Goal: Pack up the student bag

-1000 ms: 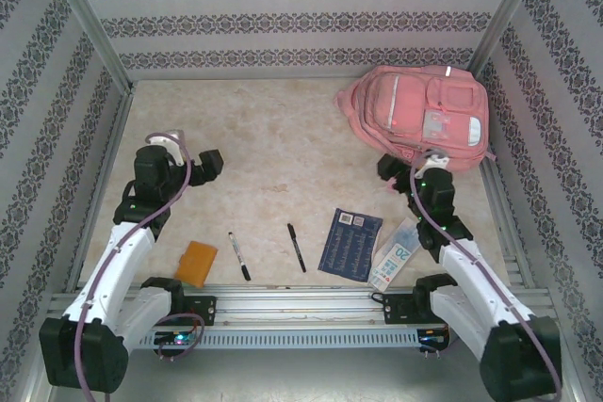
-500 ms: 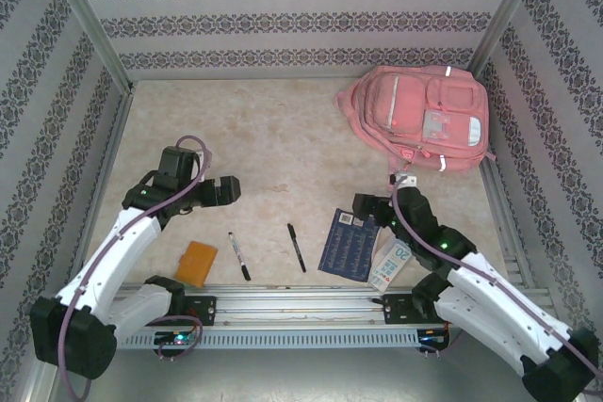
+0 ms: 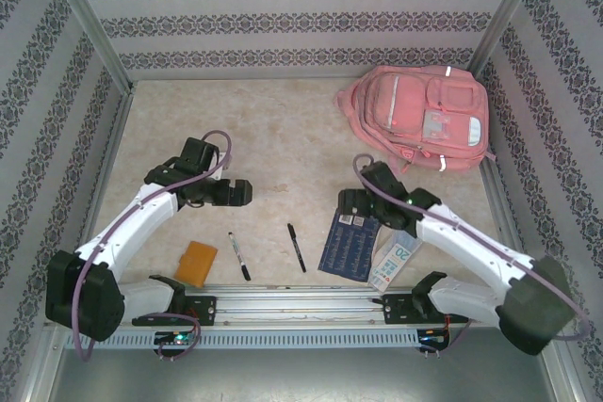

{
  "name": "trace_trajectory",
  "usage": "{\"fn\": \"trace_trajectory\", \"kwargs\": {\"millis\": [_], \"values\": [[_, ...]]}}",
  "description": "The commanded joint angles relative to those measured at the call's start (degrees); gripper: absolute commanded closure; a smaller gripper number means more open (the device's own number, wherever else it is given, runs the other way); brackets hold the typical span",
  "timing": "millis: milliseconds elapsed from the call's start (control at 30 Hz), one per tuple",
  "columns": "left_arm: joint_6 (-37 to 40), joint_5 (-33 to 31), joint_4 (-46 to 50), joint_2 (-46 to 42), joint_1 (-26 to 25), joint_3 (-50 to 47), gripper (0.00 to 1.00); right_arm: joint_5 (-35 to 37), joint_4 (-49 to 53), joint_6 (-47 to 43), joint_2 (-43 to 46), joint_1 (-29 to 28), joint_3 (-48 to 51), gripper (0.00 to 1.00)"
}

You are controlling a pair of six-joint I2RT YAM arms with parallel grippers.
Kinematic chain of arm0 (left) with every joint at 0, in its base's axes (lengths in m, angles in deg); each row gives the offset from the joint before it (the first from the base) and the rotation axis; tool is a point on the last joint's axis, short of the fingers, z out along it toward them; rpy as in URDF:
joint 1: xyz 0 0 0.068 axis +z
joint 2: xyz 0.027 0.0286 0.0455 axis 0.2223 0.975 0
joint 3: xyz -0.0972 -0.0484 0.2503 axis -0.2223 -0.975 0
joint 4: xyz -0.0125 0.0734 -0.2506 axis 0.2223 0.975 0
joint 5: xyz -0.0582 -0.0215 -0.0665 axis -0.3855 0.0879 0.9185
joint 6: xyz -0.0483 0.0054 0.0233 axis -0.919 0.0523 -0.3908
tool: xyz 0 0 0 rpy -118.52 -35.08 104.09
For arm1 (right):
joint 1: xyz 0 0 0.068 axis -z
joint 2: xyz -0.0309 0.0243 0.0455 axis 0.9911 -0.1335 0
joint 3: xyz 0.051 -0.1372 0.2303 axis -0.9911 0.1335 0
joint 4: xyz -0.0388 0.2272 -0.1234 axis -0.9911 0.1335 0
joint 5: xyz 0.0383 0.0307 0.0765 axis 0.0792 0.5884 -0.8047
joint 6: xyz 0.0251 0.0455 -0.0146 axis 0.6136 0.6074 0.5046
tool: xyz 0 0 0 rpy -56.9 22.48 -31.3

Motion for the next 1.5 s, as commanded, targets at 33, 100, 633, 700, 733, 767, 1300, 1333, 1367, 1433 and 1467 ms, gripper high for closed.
{"fn": "trace_trajectory", "kwargs": {"millis": [33, 100, 633, 700, 733, 767, 1300, 1333, 1367, 1433, 1467], "values": [[3.67, -0.03, 0.77, 0.60, -0.78, 0.35, 0.01, -5.91, 3.37, 2.74, -5.84, 7.93, -5.12, 0.02], [4.38, -0.20, 0.85, 0.27, -0.84, 0.29, 0.01, -7.11, 1.69, 2.13, -9.16, 12.79, -8.20, 0.02], [5.84, -2.23, 0.05, -3.28, -1.63, -2.00, 0.01, -9.78, -8.29, -4.95, -46.09, 22.03, -49.50, 0.30], [5.87, -2.37, -0.07, -3.33, -1.89, -2.15, 0.01, -10.32, -8.03, -5.64, -50.04, 22.52, -53.48, 0.33], [5.80, -2.50, 0.02, -3.41, -1.92, -2.22, 0.01, -10.93, -7.72, -5.74, -52.18, 22.75, -55.49, 0.36], [5.88, -2.66, 0.10, -3.44, -2.07, -2.32, 0.01, -11.34, -7.54, -5.91, -53.92, 23.01, -57.31, 0.37], [6.41, -2.44, -1.31, -3.36, -3.87, -3.24, 0.01, -20.34, -5.34, -11.62, -69.92, 25.74, -72.65, 0.79], [6.41, -2.33, -1.34, -3.32, -3.93, -3.32, 0.01, -21.71, -5.32, -12.94, -69.50, 25.66, -73.12, 0.83], [6.41, -2.26, -1.33, -3.19, -4.06, -3.28, 0.01, -22.72, -5.23, -14.36, -68.85, 25.55, -73.49, 0.86], [6.16, -2.08, -1.34, -3.19, -4.18, -3.08, 0.01, -23.74, -4.93, -17.98, -66.78, 24.78, -73.94, 0.96], [6.02, -1.87, -1.46, -3.15, -4.14, -2.99, 0.01, -24.57, -4.91, -19.67, -65.72, 24.35, -74.00, 0.98]]}}
